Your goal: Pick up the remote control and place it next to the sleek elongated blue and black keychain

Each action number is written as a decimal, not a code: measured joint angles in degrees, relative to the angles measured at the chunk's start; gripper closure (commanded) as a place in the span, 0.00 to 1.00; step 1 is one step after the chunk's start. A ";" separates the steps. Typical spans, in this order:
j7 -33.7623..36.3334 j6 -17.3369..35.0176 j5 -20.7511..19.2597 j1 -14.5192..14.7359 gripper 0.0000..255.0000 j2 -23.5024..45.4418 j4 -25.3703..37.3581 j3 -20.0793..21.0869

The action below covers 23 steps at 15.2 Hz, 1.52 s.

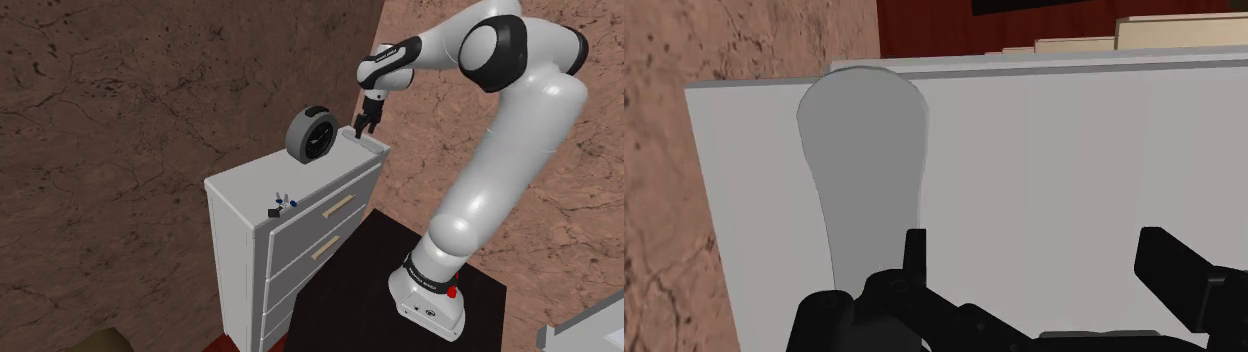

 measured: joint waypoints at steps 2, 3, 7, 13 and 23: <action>-2.98 0.08 2.16 -1.21 0.00 3.89 3.67 -0.64; -4.29 0.79 3.44 -1.81 0.00 6.15 5.08 -0.72; -8.77 0.89 7.34 -4.69 0.00 13.16 11.55 -0.73; -10.34 4.55 9.35 -5.65 0.00 16.29 10.67 -0.05; -10.61 5.50 9.76 -5.80 1.00 16.90 10.31 0.12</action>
